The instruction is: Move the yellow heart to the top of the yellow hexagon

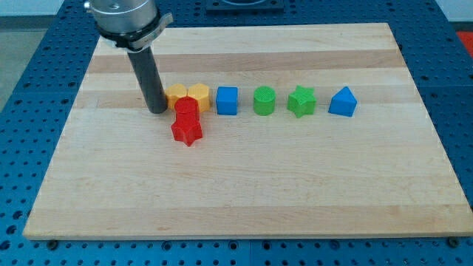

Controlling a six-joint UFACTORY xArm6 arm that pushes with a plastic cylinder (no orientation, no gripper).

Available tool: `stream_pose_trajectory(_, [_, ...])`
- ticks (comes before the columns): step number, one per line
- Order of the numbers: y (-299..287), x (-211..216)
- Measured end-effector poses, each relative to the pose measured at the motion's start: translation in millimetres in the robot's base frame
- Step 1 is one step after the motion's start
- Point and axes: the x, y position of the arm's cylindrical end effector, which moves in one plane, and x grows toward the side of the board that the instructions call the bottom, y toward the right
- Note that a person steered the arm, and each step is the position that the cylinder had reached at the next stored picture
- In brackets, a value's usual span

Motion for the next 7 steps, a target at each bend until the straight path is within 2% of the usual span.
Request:
stream_pose_trajectory(2, [2.6,-7.7])
stream_pose_trajectory(5, [25.8,-71.7])
stream_pose_trajectory(7, [80.8,-80.6])
